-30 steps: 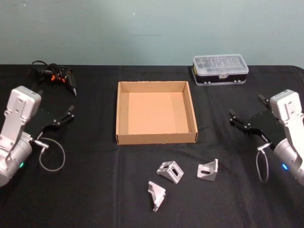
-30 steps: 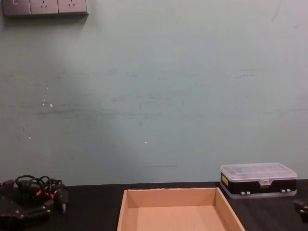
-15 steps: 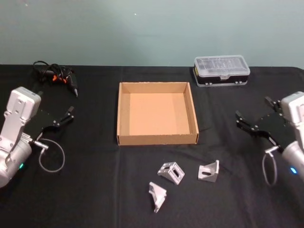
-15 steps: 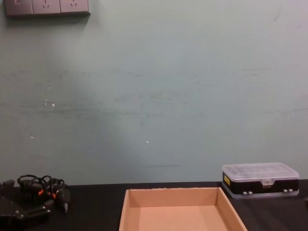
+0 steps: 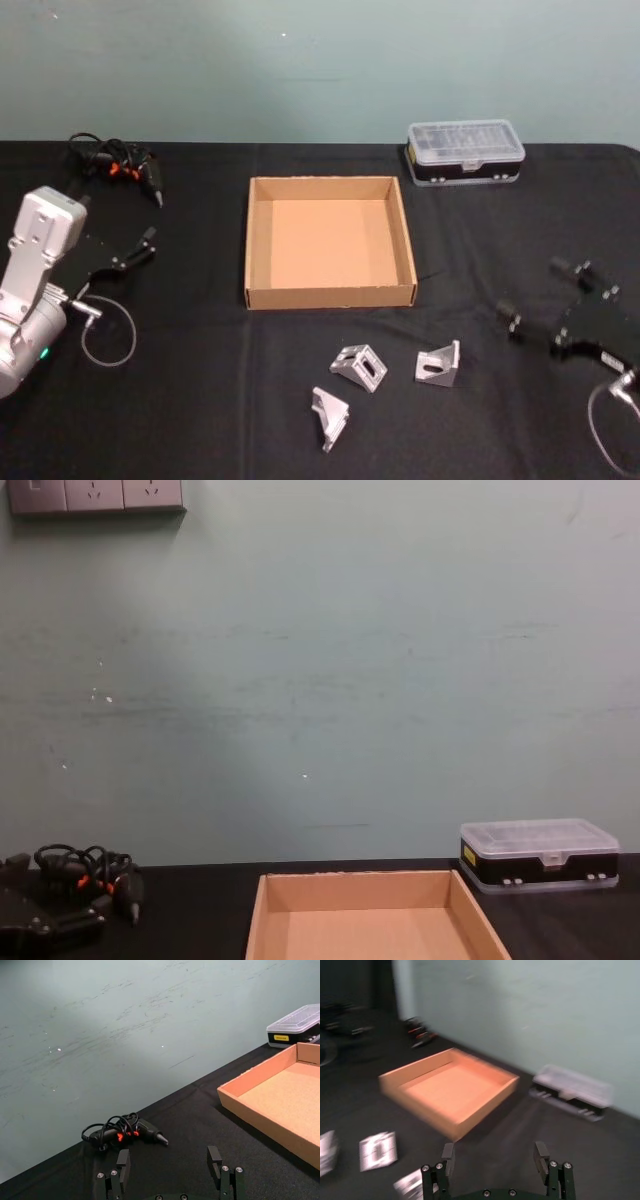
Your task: Use one hand to pick up the angle iron from the table and place it into the box.
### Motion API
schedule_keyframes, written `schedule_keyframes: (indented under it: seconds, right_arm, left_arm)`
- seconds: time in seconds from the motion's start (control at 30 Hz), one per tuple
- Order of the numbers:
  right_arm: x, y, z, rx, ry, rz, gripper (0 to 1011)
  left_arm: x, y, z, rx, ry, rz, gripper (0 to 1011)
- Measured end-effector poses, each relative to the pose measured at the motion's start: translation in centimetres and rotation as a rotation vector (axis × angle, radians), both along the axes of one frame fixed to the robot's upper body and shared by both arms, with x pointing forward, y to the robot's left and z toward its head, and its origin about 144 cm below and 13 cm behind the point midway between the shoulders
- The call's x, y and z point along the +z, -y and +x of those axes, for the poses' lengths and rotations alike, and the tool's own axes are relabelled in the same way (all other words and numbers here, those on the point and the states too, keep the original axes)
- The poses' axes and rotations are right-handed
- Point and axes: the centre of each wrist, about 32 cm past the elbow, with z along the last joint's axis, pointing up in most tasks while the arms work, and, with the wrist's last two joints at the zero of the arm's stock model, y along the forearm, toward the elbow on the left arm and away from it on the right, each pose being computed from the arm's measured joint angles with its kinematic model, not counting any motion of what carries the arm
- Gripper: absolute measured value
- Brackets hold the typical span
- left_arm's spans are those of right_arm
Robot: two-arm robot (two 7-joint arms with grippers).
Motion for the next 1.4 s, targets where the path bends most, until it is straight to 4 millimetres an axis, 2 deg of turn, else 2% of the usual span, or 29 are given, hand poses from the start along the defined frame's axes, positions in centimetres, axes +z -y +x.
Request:
schedule_keyframes:
  seconds: [0.27, 0.53, 0.8, 1.4]
  right_arm:
    - [0.2, 0.7, -0.2, 0.203, -0.147, -0.037, 1004]
    - [-0.5, 0.6, 2.1, 0.322, -0.194, -0.115, 1004]
    - [-1.1, 0.4, 4.2, 0.367, -0.173, -0.167, 1004]
    - [-2.9, -0.8, 6.3, 0.394, -0.186, -0.165, 1004]
  left_arm:
    - [0.0, 0.0, 0.0, 0.000, 0.000, 0.000, 1011]
    - [0.0, 0.0, 0.0, 0.000, 0.000, 0.000, 1011]
    - [0.0, 0.0, 0.0, 0.000, 0.000, 0.000, 1011]
    - [0.0, 0.0, 0.0, 0.000, 0.000, 0.000, 1011]
